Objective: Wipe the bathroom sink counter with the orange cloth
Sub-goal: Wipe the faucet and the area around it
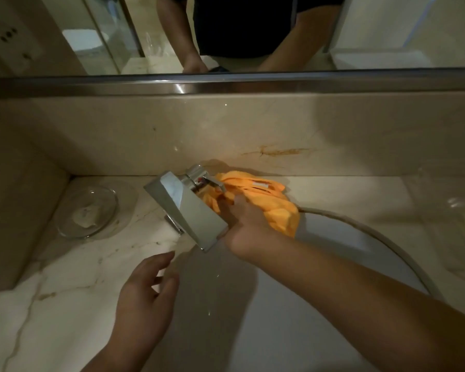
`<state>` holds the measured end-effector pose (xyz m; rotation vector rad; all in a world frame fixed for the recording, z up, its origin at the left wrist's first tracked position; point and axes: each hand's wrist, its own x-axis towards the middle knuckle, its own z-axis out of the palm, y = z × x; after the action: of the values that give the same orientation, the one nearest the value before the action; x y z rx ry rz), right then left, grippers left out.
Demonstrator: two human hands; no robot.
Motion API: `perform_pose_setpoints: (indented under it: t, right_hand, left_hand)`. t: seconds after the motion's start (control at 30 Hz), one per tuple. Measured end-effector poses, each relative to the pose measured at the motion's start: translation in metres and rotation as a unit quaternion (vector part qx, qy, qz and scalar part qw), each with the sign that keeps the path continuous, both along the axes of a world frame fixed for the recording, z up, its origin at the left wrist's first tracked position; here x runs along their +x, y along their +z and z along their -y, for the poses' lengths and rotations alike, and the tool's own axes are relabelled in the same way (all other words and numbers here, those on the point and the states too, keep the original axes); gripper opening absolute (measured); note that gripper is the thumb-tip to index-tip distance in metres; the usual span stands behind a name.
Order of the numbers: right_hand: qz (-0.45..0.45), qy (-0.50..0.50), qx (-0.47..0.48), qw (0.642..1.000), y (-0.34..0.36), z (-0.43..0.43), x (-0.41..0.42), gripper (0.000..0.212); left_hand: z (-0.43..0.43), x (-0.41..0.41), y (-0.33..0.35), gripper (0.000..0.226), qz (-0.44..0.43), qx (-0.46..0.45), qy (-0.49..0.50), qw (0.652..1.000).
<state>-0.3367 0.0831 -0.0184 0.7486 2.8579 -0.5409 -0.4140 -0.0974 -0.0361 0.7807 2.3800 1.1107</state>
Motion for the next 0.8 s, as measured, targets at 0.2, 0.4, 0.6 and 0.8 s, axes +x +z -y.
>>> perform_pose_setpoints:
  t: [0.2, 0.4, 0.6, 0.8]
  right_hand:
    - [0.161, 0.15, -0.004, 0.975, 0.026, -0.017, 0.029, 0.027]
    - [0.154, 0.001, -0.064, 0.986, 0.113, -0.082, 0.065, 0.013]
    - [-0.037, -0.092, 0.065, 0.993, 0.154, -0.069, 0.012, 0.036]
    - [-0.194, 0.051, 0.149, 0.968, 0.131, -0.032, -0.072, 0.049]
  left_hand:
    - [0.013, -0.02, 0.021, 0.025, 0.01, -0.009, -0.029, 0.999]
    - [0.022, -0.053, 0.036, 0.022, 0.027, 0.012, -0.01, 1.0]
    - [-0.007, -0.081, 0.057, 0.029, 0.105, 0.081, 0.032, 0.991]
    - [-0.055, -0.12, 0.101, 0.056, 0.069, 0.241, -0.043, 0.967]
